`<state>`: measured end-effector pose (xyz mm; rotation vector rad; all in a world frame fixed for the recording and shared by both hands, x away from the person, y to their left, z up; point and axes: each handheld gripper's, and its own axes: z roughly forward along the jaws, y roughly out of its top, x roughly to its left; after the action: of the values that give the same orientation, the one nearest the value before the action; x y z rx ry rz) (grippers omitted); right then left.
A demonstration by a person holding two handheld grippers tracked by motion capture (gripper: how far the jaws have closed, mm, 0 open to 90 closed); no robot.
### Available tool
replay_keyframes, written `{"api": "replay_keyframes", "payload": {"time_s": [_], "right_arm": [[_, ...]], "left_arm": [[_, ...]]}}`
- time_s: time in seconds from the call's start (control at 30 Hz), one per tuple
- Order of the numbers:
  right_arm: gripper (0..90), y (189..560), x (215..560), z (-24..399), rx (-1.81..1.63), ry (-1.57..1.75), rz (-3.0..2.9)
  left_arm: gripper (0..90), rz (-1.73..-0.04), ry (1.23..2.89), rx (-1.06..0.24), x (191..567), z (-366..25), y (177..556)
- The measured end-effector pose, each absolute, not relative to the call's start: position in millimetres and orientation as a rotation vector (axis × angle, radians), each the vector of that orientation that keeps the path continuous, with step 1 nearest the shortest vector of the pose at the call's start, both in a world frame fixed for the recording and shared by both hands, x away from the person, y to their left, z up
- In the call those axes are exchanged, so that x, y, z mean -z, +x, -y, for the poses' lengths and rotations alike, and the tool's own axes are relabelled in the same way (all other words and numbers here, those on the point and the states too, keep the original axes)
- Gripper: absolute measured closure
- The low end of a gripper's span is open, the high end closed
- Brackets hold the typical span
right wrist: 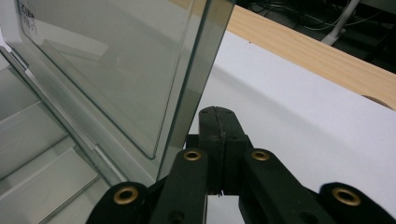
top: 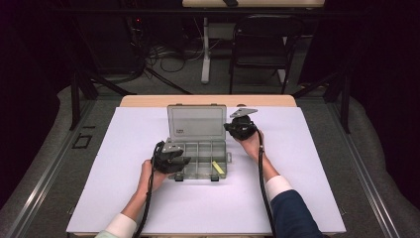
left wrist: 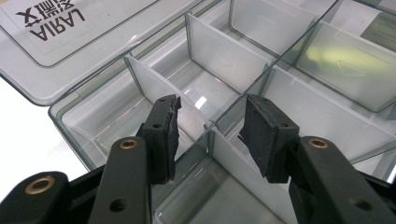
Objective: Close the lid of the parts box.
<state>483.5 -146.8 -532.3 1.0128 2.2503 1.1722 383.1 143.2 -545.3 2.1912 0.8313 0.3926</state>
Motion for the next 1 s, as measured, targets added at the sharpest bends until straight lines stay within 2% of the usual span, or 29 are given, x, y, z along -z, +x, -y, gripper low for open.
{"api": "replay_keyframes", "payload": {"time_s": [1.0], "right_arm": [[90.0, 476.6, 530.0, 148.9, -1.224, 0.97, -2.237]], "left_arm": [[53.0, -0.867, 2.174, -0.38, 544.9, -142.9, 383.6]]}}
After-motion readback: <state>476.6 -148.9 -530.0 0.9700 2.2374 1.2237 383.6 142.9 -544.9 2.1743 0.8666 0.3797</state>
